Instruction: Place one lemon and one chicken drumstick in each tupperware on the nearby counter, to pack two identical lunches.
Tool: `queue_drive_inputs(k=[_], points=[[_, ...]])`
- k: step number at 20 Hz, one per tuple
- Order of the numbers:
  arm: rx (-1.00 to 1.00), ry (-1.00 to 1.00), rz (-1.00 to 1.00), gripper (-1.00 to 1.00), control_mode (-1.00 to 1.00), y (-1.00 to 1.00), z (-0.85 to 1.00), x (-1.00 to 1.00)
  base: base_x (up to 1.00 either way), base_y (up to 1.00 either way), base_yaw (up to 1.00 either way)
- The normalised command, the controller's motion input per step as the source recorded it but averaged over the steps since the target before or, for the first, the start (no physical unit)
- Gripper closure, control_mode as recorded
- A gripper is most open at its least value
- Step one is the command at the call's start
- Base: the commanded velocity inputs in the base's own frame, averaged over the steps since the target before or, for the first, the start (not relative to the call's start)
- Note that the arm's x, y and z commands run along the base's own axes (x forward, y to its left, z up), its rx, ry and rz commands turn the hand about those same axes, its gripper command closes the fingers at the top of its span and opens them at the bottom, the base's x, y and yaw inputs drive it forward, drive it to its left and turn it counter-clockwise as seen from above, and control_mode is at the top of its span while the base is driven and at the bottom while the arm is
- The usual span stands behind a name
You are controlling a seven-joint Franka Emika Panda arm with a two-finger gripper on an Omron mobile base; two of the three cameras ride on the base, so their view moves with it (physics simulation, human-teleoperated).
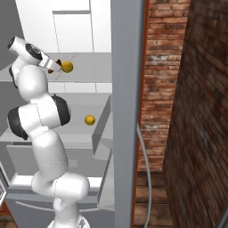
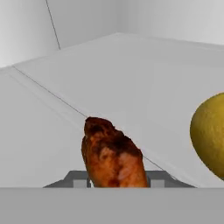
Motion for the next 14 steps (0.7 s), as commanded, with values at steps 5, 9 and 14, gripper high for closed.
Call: queue_drive_inputs(k=[5, 9, 14], points=[[0.05, -0.13, -0.02, 1.0, -1.0, -0.17, -0.03, -0.82, 0.0, 0.0, 0.0], [0.11, -0.03, 0.0, 1.0, -1.0, -0.01, 0.41, -0.99, 0.0, 0.0, 0.0], [0.17, 0.0, 0.03, 1.0, -1.0, -0.32, 0.22, -0.96, 0.0, 0.0, 0.0]])
